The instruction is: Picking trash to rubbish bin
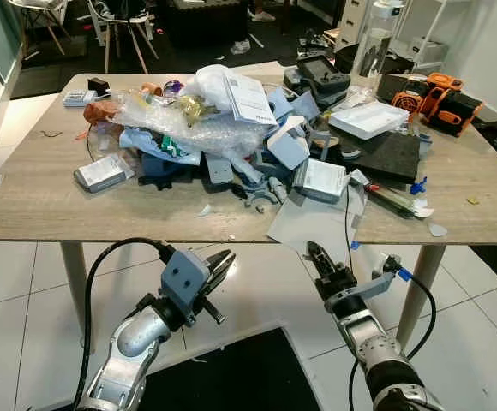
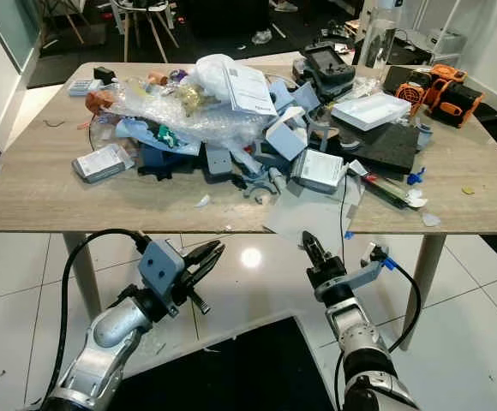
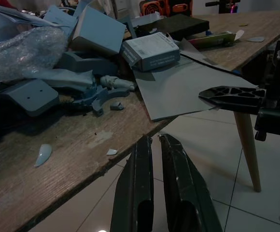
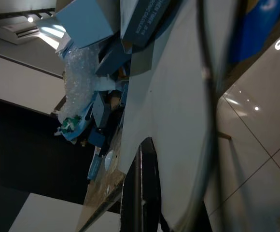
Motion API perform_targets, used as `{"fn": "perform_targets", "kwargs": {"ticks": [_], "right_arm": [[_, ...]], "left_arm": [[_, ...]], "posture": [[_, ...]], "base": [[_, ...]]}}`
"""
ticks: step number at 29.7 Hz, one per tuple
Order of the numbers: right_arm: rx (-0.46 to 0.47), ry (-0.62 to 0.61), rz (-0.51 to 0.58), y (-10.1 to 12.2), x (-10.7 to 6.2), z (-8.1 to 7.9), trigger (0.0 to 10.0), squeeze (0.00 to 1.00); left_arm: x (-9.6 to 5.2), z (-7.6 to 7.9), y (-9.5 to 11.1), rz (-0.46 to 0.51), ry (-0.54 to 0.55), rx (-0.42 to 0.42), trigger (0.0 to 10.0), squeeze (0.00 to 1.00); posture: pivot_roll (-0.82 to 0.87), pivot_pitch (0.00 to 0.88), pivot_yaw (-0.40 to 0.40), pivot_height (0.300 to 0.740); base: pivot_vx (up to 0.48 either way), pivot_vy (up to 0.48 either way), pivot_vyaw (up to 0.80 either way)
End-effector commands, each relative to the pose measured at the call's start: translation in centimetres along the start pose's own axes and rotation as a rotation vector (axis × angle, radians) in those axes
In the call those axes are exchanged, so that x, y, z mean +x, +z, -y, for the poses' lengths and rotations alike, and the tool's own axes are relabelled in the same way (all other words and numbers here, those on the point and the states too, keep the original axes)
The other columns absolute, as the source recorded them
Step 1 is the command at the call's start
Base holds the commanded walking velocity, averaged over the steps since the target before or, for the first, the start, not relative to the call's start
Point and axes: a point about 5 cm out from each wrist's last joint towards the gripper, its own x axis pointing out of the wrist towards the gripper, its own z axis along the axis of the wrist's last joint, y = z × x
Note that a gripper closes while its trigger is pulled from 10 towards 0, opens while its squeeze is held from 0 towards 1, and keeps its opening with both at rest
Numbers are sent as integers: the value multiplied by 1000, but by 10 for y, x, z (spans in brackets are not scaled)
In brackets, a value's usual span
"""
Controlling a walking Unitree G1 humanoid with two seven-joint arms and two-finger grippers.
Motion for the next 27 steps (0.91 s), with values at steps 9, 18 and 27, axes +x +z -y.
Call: {"fn": "perform_targets", "kwargs": {"ticks": [9,18,27], "right_arm": [[1,19,17,-2,-1,-3,0,0],[-10,155,43,-2,13,-30,0,0],[-12,298,102,14,35,-67,0,0]], "left_arm": [[1,1,-2,-10,-10,9,10000,0],[2,2,-3,-4,-13,5,10000,0],[5,-1,-3,-1,-15,9,10000,0]], "posture": [[31,119,15,740],[17,102,18,740],[14,101,16,740]], "base": [[0,0,0],[0,0,0],[0,0,0]]}}
